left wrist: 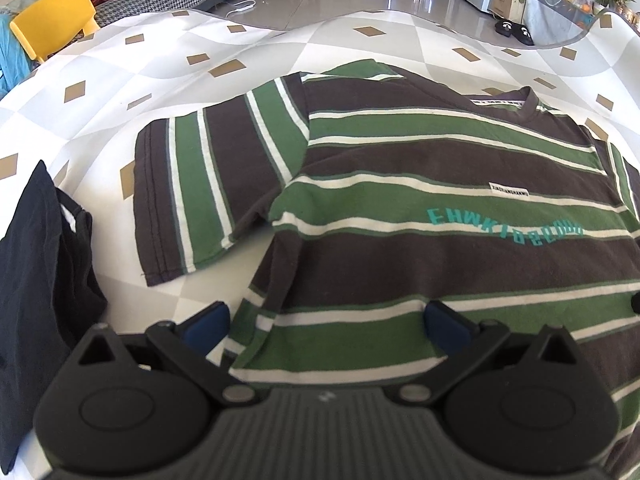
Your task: Fold clothes
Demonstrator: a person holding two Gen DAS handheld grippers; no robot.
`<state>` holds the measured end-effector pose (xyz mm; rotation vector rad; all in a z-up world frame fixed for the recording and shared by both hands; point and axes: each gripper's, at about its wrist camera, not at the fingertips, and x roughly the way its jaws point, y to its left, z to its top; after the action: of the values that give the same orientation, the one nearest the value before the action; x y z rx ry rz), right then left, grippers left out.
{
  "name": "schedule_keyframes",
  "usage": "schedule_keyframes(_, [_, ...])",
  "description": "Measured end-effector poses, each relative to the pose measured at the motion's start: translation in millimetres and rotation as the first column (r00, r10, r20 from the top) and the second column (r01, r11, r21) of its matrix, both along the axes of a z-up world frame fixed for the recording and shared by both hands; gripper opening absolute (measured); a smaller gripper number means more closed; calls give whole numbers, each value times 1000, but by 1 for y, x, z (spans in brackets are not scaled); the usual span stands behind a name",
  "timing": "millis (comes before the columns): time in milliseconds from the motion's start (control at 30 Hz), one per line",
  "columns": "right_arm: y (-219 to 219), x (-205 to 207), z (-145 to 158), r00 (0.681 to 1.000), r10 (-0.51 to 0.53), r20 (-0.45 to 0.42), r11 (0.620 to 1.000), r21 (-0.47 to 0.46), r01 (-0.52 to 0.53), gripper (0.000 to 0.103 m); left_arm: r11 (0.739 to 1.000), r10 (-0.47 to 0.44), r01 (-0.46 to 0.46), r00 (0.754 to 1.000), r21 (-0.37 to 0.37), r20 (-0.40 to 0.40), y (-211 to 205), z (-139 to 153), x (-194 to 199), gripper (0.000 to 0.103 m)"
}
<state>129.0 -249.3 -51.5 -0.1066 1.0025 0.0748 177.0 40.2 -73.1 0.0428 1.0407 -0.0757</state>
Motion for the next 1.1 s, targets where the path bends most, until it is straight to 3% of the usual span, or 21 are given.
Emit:
schedule_keyframes(567, [-1,-21,13,995,-95,-7,995,27,95,41,999,41,-41,999,-1,-8,2,8,-25,103])
schedule_keyframes(900, [3,-55,17,984,-175,-24,979,102,177,41,1000,-16,16,999,-1,33,-8,22,-67,103])
schedule_keyframes(1100, [5,-72,14,972,-233,-22,963,135,234,42,999,-45,45,999,-25,19,-11,20,-92,103])
